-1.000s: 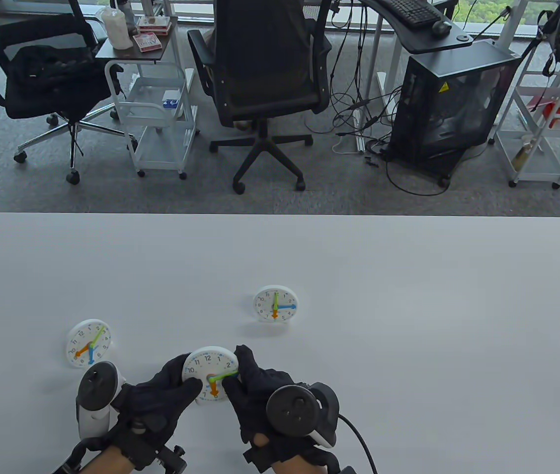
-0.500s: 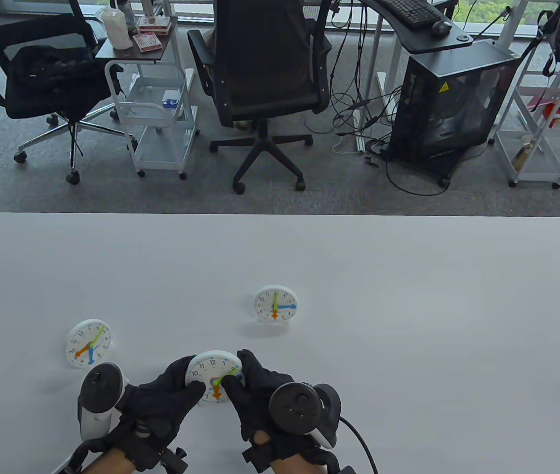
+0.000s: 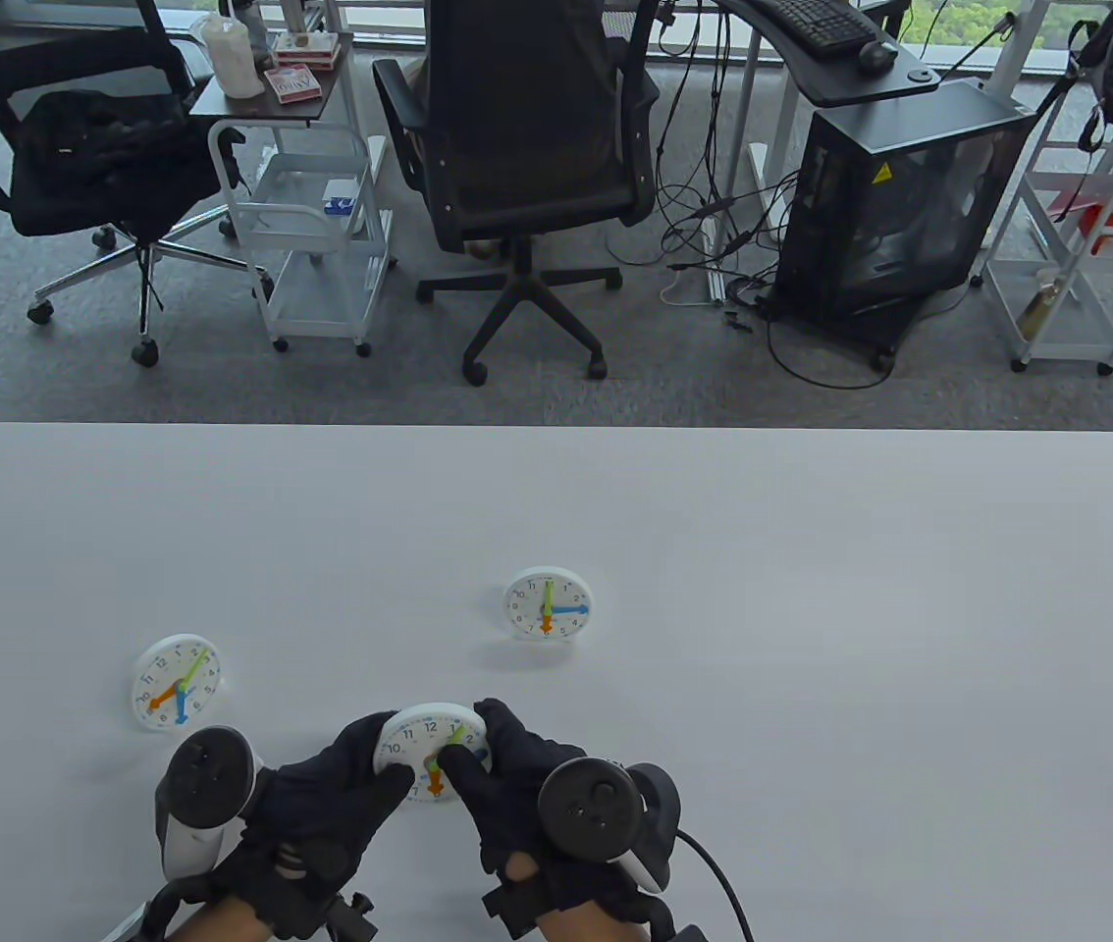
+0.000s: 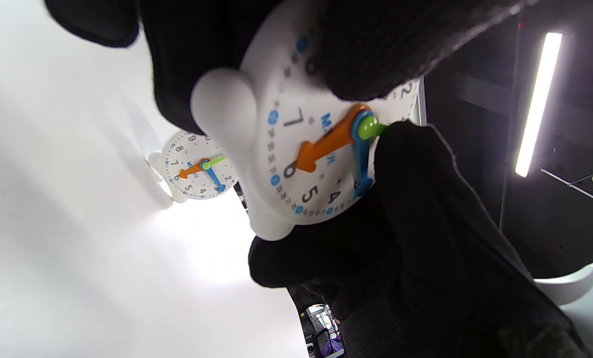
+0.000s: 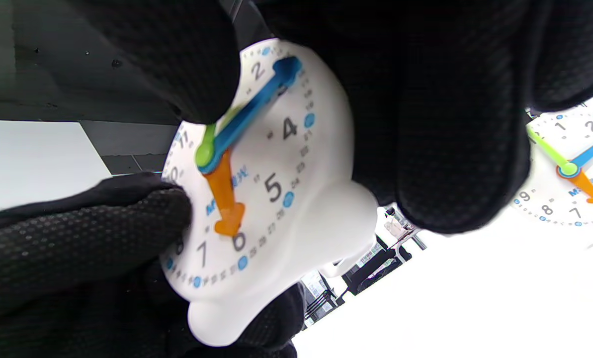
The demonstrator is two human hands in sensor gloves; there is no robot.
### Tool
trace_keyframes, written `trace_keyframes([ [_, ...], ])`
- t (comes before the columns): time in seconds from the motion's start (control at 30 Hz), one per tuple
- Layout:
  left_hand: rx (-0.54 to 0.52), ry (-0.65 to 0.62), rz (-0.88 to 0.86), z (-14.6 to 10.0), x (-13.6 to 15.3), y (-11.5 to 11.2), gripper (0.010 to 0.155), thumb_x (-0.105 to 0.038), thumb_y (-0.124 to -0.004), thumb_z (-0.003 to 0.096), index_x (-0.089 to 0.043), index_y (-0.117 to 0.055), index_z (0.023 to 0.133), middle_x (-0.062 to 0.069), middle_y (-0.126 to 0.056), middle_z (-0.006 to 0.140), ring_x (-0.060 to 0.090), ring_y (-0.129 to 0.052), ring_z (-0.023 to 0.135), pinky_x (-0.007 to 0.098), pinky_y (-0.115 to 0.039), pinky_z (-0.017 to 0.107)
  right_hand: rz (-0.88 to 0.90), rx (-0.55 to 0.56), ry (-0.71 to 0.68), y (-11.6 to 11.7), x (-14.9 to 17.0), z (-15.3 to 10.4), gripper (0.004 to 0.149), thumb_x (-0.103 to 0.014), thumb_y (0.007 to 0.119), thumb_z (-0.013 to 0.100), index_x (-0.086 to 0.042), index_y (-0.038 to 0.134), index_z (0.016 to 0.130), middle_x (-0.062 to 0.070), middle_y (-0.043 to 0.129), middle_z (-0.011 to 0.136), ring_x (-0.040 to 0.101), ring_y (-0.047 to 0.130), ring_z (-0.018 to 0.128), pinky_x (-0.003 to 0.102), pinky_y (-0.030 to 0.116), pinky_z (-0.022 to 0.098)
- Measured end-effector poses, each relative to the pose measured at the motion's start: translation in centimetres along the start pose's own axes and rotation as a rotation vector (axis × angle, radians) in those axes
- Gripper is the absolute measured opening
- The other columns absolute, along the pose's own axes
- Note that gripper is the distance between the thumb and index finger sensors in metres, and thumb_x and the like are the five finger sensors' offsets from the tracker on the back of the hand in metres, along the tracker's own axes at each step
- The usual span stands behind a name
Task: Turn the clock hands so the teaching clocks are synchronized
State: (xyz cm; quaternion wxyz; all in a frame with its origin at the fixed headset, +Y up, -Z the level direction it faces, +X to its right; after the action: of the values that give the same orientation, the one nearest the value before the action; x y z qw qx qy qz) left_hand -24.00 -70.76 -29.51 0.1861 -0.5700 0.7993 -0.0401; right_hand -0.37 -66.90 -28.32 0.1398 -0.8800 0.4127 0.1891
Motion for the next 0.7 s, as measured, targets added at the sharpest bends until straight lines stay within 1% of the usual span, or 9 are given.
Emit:
trace_keyframes([
  [0.33, 0.005, -0.022, 0.048, 0.01, -0.07, -0.05, 0.054, -0.037, -0.084, 0.0509, -0.018, -0.067, 0.098, 0.007, -0.100, 0.081, 0.041, -0.098, 0.071, 0.069, -0.065, 0.059, -0.006, 0.003, 0.009, -0.07, 0.12, -0.01, 0.072, -0.052, 0.078, 0.049, 0.011, 0.082, 0.082, 0.017, 0.101, 0.058, 0.034, 0.109, 0.031, 0.062, 0.080, 0.037],
  [0.7, 0.007, -0.061, 0.144, -0.04, -0.54, -0.21, 0.054, -0.037, -0.085, 0.0506, -0.018, -0.068, 0.098, 0.007, -0.099, 0.081, 0.041, -0.098, 0.071, 0.069, -0.065, 0.059, -0.022, 0.005, 0.016, -0.12, 0.18, -0.05, 0.075, -0.056, 0.078, 0.048, 0.011, 0.083, 0.081, 0.018, 0.101, 0.057, 0.035, 0.109, 0.030, 0.062, 0.080, 0.037],
])
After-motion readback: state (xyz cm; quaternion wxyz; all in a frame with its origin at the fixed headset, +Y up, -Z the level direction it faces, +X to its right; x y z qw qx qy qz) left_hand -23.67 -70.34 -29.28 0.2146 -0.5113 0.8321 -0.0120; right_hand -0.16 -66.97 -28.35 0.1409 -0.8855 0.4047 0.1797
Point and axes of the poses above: the tracker on the back of each hand, its own x axis roughly to the little-finger side, its own z axis roughly from the wrist to the fingertips, y = z × x, the point moved 2 cm from there along z, roughly from the wrist to the fingertips
